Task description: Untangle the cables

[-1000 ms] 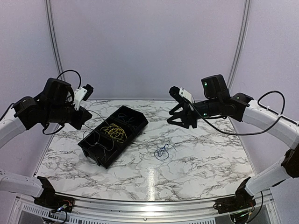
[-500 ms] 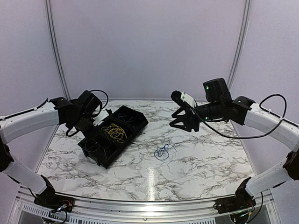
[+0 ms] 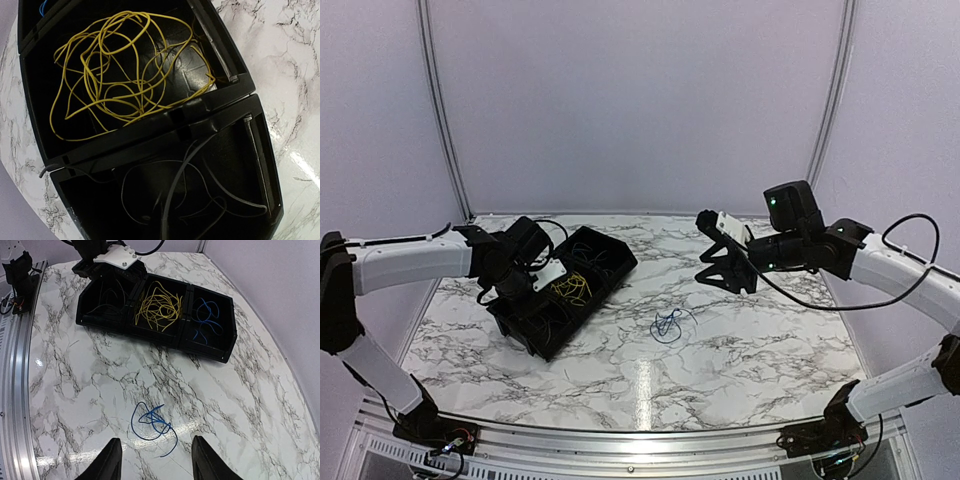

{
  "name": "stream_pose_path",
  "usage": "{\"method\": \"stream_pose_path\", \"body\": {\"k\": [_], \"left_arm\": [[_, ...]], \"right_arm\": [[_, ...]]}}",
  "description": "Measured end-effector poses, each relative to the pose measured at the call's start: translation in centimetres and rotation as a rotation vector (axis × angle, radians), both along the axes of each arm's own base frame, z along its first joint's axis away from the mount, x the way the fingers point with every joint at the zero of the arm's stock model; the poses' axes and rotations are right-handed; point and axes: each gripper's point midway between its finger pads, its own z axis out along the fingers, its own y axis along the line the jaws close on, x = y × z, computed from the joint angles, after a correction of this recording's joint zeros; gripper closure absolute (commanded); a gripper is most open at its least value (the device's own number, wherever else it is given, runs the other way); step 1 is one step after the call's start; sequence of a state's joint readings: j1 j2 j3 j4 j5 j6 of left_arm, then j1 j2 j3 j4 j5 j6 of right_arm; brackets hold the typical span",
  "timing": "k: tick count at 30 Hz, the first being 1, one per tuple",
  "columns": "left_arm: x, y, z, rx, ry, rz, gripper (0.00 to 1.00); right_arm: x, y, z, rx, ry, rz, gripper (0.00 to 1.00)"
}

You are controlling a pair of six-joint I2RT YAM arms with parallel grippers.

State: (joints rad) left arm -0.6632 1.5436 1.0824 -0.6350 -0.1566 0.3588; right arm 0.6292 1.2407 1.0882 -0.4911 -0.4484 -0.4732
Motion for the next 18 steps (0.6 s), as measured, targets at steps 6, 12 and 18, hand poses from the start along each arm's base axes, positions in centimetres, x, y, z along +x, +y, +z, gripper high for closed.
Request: {"method": "stream_pose_path", "body": {"k": [6, 12, 18], "left_arm": [[-0.5, 0.4, -1.0, 0.0, 0.029, 0.022, 0.92], [-1.1, 0.9, -1.7, -0.002, 0.053, 0.063, 0.74], [-0.5, 1.5, -0.9, -0.002, 0.014, 0.129, 0.4]], "right_arm": [[0.8, -1.4, -3.9, -0.101, 0.012, -0.027, 0.51], [3.8, -3.6, -10.1, -0.209, 0.139, -0.106, 0.51], [3.9, -3.6, -14.0, -0.281, 0.201, -0.062, 0.46]]}}
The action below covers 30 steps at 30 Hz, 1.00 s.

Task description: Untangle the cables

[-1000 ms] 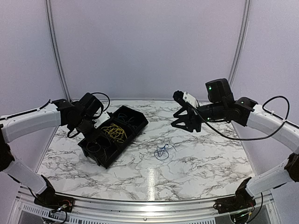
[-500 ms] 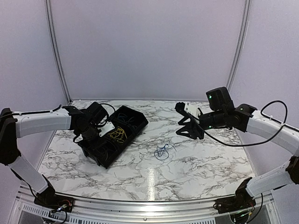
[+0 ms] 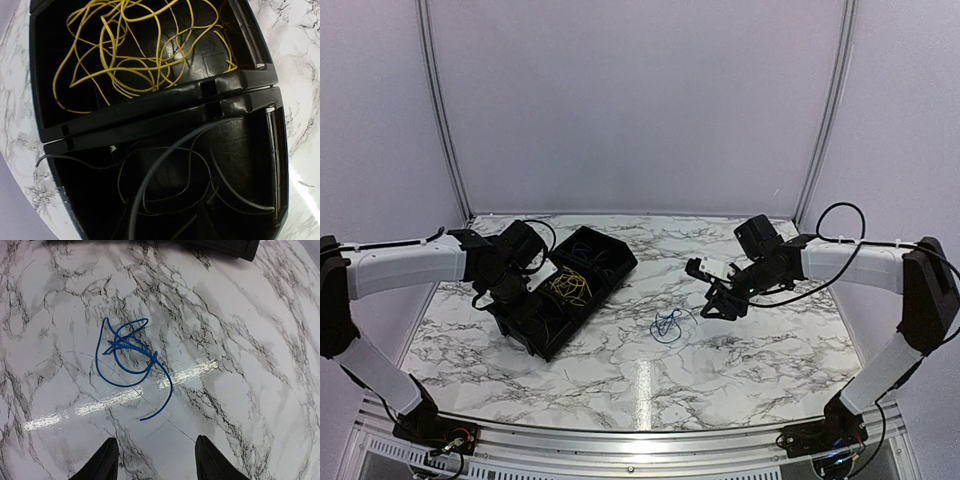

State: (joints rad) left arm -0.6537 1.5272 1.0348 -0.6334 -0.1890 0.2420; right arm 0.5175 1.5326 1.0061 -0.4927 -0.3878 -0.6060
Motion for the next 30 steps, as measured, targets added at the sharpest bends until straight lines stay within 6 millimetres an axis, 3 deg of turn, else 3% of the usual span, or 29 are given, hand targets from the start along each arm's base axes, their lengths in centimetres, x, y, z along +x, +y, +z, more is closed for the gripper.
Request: {"method": "stream_pose_path", "body": {"k": [4, 10, 17, 19, 23, 27, 30], "left_arm": [[0.2, 0.2, 2.6, -0.042, -0.067, 0.033, 0.17], [0.8, 0.2, 8.6, -0.148, -0.2, 0.071, 0.16], [1.9, -0.8, 15.4, -0.289, -0.322, 0.108, 0.19], [1.9, -1.2, 16.2, -0.321, -0.325, 0.114, 0.19], [1.8, -2.4, 16.9, -0.382, -0.3, 0.113, 0.21], [1.7, -4.8, 16.5, -0.453, -0.258, 0.113, 0.24], [1.9, -7.3, 16.3, -0.535, -0.232, 0.138, 0.25]], "right_arm": [[0.0, 0.0, -2.3, -0.036, 0.046, 0.015, 0.45], [0.9, 0.6, -5.1, -0.065, 0.1, 0.022, 0.44], [3.0, 2.5, -6.4, -0.042, 0.116, 0.029, 0.48], [3.5, 2.9, -6.7, -0.037, 0.117, 0.022, 0.6], [4.1, 3.3, -7.2, -0.035, 0.114, 0.02, 0.98], [4.3, 3.6, -6.9, -0.025, 0.122, 0.024, 1.0], [4.8, 4.1, -5.1, 0.0, 0.102, 0.029, 1.0]]}}
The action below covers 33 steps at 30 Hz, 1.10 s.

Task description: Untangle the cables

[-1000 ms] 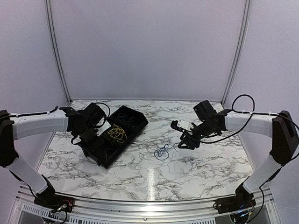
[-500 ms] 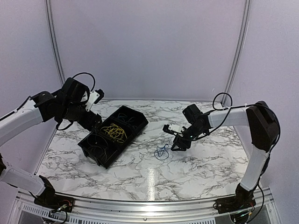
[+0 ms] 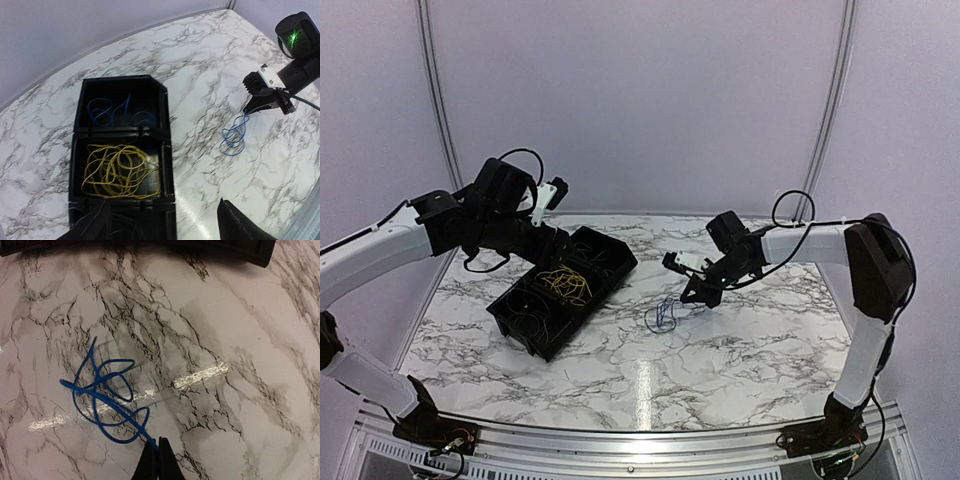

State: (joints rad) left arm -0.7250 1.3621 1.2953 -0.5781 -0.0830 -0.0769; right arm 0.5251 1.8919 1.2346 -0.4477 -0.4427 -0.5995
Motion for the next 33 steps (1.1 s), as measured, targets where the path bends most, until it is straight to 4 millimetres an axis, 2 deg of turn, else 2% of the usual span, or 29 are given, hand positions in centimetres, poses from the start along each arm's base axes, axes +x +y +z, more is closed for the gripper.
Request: {"method": "stream_pose_path", "body": {"k": [4, 8, 10, 12, 17, 20, 25, 30, 33], "left_arm": [[0.5, -4.2, 0.3, -0.154, 0.005, -0.011, 0.25], [0.6, -8.0, 0.2, -0.302, 0.021, -0.039, 0.25], [0.5, -10.2, 0.1, -0.373, 0.032, -0.064, 0.25], [1.0, -12.0, 0.1, -0.433, 0.033, -0.082, 0.25], [2.2, -15.3, -0.8, -0.522, 0.043, -0.113, 0.25], [2.8, -17.1, -2.0, -0.538, 0.063, -0.131, 0.27], [2.3, -19.9, -4.7, -0.552, 0.12, -0.171, 0.33], [1.1, -21.6, -7.2, -0.549, 0.173, -0.201, 0.4], [0.4, -21.9, -7.7, -0.556, 0.183, -0.213, 0.45]], "right_arm": [[0.2, 0.4, 5.0, 0.054, -0.071, -0.006, 1.0], [-0.8, 1.1, 11.2, 0.116, -0.17, 0.013, 1.0], [-1.5, 1.5, 13.4, 0.139, -0.2, 0.029, 1.0], [-2.2, 1.8, 14.7, 0.148, -0.206, 0.038, 1.0], [-2.8, 2.0, 16.4, 0.152, -0.187, 0.03, 1.0], [-2.7, 2.2, 18.2, 0.169, -0.193, 0.019, 1.0], [-2.2, 2.6, 21.5, 0.208, -0.227, -0.002, 1.0], [-1.2, 2.8, 26.0, 0.254, -0.307, -0.037, 1.0], [-0.5, 2.5, 30.1, 0.299, -0.375, -0.074, 1.0]]}}
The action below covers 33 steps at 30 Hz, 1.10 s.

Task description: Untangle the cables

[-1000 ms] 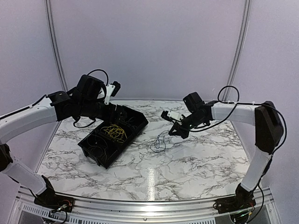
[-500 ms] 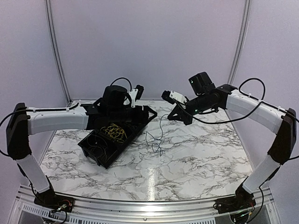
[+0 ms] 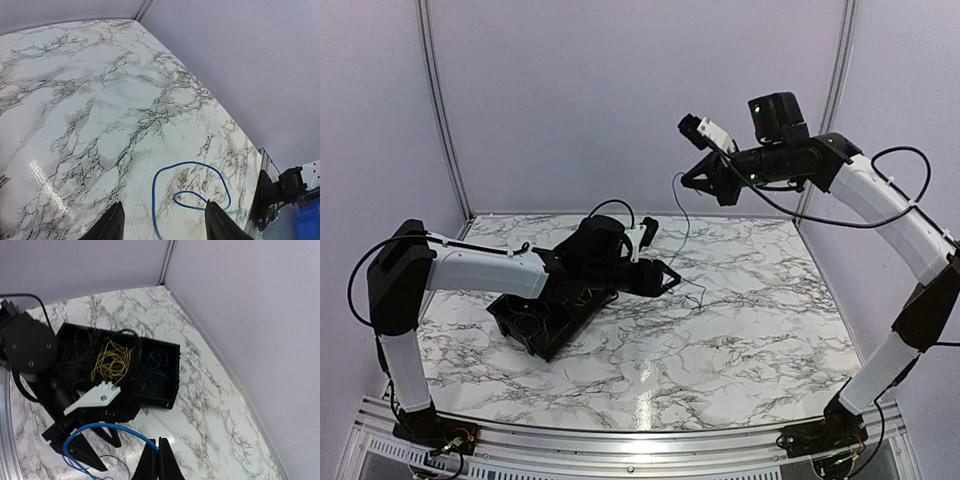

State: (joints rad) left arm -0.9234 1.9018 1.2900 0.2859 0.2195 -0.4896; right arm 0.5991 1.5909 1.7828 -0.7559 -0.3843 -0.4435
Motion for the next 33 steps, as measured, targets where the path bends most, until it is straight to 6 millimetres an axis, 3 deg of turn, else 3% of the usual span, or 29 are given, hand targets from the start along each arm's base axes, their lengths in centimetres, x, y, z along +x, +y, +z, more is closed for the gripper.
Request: {"method": "stream_pose_path", "body": {"k": [4, 6, 10, 16, 23, 28, 33], "left_arm": [[-0.7, 0.2, -1.6, 0.014, 0.015, -0.012, 0.47], [-0.9, 0.5, -2.8, 0.031, 0.028, -0.012, 0.48], [-1.4, 1.0, -5.4, 0.069, 0.057, -0.012, 0.49], [-1.8, 1.9, -7.3, 0.103, 0.078, -0.003, 0.45], [-2.9, 5.2, -7.7, 0.142, 0.069, 0.052, 0.37], [-3.7, 8.4, -4.0, 0.115, -0.019, 0.113, 0.32], [-3.3, 9.6, 0.7, 0.077, -0.166, 0.153, 0.29]], "right_arm": [[0.9, -0.5, 7.4, 0.112, -0.107, -0.042, 1.0], [1.2, -1.0, 10.2, 0.156, -0.152, -0.063, 1.0], [1.2, -1.8, 12.7, 0.201, -0.188, -0.087, 1.0], [1.7, -1.9, 11.6, 0.19, -0.157, -0.106, 1.0], [2.5, -1.5, 6.8, 0.128, -0.065, -0.115, 1.0], [2.5, -1.4, 5.8, 0.118, -0.041, -0.116, 1.0], [2.4, -1.3, 5.9, 0.131, -0.027, -0.111, 1.0]]}}
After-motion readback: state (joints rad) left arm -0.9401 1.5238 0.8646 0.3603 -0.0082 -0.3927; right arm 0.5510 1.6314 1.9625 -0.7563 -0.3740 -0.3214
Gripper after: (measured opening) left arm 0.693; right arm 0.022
